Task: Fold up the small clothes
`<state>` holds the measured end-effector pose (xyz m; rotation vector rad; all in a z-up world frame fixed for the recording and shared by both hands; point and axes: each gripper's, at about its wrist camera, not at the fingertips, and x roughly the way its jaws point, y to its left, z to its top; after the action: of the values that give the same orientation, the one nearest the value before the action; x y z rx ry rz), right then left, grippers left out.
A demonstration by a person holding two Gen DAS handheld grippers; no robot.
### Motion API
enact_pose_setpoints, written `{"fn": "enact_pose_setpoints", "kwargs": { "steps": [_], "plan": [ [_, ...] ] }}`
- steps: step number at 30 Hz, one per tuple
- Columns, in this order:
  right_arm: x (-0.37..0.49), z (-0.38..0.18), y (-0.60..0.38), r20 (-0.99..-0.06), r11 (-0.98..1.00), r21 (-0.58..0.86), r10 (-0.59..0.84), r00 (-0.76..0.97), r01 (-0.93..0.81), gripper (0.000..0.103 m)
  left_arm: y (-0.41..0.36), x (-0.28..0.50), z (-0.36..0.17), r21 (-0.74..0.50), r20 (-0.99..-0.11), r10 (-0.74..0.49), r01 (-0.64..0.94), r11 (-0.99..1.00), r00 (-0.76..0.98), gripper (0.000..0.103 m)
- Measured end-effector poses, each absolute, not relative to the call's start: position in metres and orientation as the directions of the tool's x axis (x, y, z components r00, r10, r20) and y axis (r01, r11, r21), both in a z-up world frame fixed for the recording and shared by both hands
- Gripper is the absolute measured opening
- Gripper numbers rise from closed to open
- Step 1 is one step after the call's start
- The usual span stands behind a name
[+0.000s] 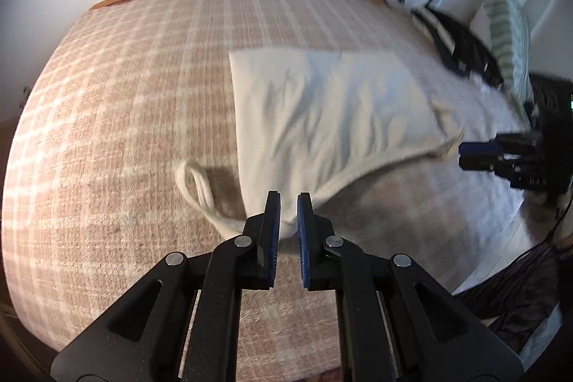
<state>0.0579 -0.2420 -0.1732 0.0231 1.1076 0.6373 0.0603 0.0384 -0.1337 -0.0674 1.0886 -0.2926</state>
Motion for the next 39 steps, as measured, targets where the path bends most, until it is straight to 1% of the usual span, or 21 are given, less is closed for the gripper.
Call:
{"fn": "enact_pose_setpoints", "kwargs": {
  "steps": [3, 6, 7, 9, 11, 13, 14, 16, 17, 19, 23, 25, 29, 30, 32, 33, 34, 35, 36, 37, 39],
  "plan": [
    [0.065, -0.157, -0.252, -0.764, 0.827, 0.337, 0.52, 0.382, -0.451, 0.03, 0.041, 0.07, -0.123, -0.2, -0.84, -0.268, 0.189, 0.961, 0.471, 0.007],
    [0.085, -0.16, -0.256, -0.741, 0.83, 0.373, 0.535, 0.406, -0.414, 0.031, 0.045, 0.091, -0.12, -0.233, -0.825, -0.278, 0.152, 0.96, 0.491, 0.007],
    [0.089, -0.164, -0.255, -0.747, 0.834, 0.369, 0.529, 0.403, -0.41, 0.031, 0.046, 0.1, -0.121, -0.239, -0.825, -0.277, 0.141, 0.961, 0.493, 0.008],
    [0.094, -0.176, -0.249, -0.8, 0.863, 0.316, 0.466, 0.378, -0.394, 0.031, 0.046, 0.115, -0.122, -0.225, -0.825, -0.254, 0.119, 0.967, 0.504, 0.007],
    [0.096, -0.192, -0.242, -0.87, 0.9, 0.229, 0.36, 0.337, -0.371, 0.031, 0.048, 0.128, -0.125, -0.222, -0.826, -0.245, 0.106, 0.969, 0.509, 0.008],
    [0.093, -0.196, -0.243, -0.884, 0.894, 0.216, 0.35, 0.309, -0.393, 0.031, 0.052, 0.139, -0.128, -0.239, -0.827, -0.249, 0.087, 0.967, 0.504, 0.008],
    [0.091, -0.193, -0.244, -0.882, 0.881, 0.23, 0.368, 0.295, -0.413, 0.03, 0.055, 0.145, -0.131, -0.247, -0.829, -0.249, 0.073, 0.966, 0.501, 0.012],
    [0.09, -0.187, -0.25, -0.859, 0.855, 0.273, 0.423, 0.288, -0.442, 0.033, 0.064, 0.157, -0.137, -0.276, -0.827, -0.253, 0.03, 0.961, 0.502, 0.037],
    [0.093, -0.183, -0.254, -0.845, 0.848, 0.285, 0.442, 0.301, -0.447, 0.038, 0.069, 0.162, -0.14, -0.295, -0.823, -0.258, 0.007, 0.955, 0.505, 0.038],
    [0.104, -0.175, -0.262, -0.806, 0.84, 0.32, 0.485, 0.34, -0.439, 0.042, 0.08, 0.174, -0.148, -0.35, -0.818, -0.285, -0.04, 0.936, 0.501, 0.038],
    [0.145, -0.178, -0.278, -0.719, 0.821, 0.458, 0.568, 0.402, -0.342, 0.044, 0.094, 0.19, -0.162, -0.414, -0.808, -0.312, -0.104, 0.904, 0.501, 0.038],
    [0.168, -0.187, -0.286, -0.693, 0.81, 0.524, 0.585, 0.421, -0.264, 0.046, 0.096, 0.197, -0.17, -0.439, -0.804, -0.332, -0.116, 0.891, 0.494, 0.038],
    [0.21, -0.209, -0.295, -0.652, 0.76, 0.633, 0.627, 0.426, -0.148, 0.046, 0.095, 0.207, -0.18, -0.472, -0.789, -0.364, -0.11, 0.875, 0.496, 0.038],
    [0.215, -0.211, -0.295, -0.645, 0.75, 0.646, 0.635, 0.425, -0.141, 0.046, 0.093, 0.21, -0.183, -0.479, -0.788, -0.37, -0.112, 0.87, 0.493, 0.037],
    [0.224, -0.22, -0.285, -0.651, 0.748, 0.65, 0.638, 0.412, -0.133, 0.045, 0.09, 0.211, -0.184, -0.492, -0.783, -0.381, -0.115, 0.863, 0.492, 0.026],
    [0.227, -0.224, -0.279, -0.67, 0.765, 0.629, 0.623, 0.403, -0.137, 0.043, 0.089, 0.213, -0.185, -0.501, -0.779, -0.389, -0.117, 0.857, 0.491, 0.018],
    [0.231, -0.226, -0.274, -0.677, 0.771, 0.621, 0.618, 0.4, -0.14, 0.033, 0.087, 0.212, -0.185, -0.504, -0.778, -0.39, -0.117, 0.856, 0.492, 0.011],
    [0.232, -0.228, -0.269, -0.676, 0.768, 0.623, 0.624, 0.392, -0.147, 0.021, 0.086, 0.213, -0.185, -0.499, -0.779, -0.386, -0.115, 0.859, 0.494, 0.008],
    [0.233, -0.23, -0.264, -0.675, 0.764, 0.628, 0.63, 0.385, -0.15, 0.016, 0.083, 0.213, -0.184, -0.484, -0.784, -0.373, -0.113, 0.868, 0.497, 0.003],
    [0.23, -0.23, -0.261, -0.672, 0.762, 0.629, 0.633, 0.385, -0.155, 0.004, 0.081, 0.213, -0.181, -0.466, -0.787, -0.353, -0.113, 0.878, 0.505, 0.002],
    [0.227, -0.222, -0.258, -0.677, 0.782, 0.597, 0.611, 0.41, -0.178, 0.003, 0.079, 0.21, -0.175, -0.432, -0.788, -0.315, -0.11, 0.895, 0.528, 0.001]
  ]
}}
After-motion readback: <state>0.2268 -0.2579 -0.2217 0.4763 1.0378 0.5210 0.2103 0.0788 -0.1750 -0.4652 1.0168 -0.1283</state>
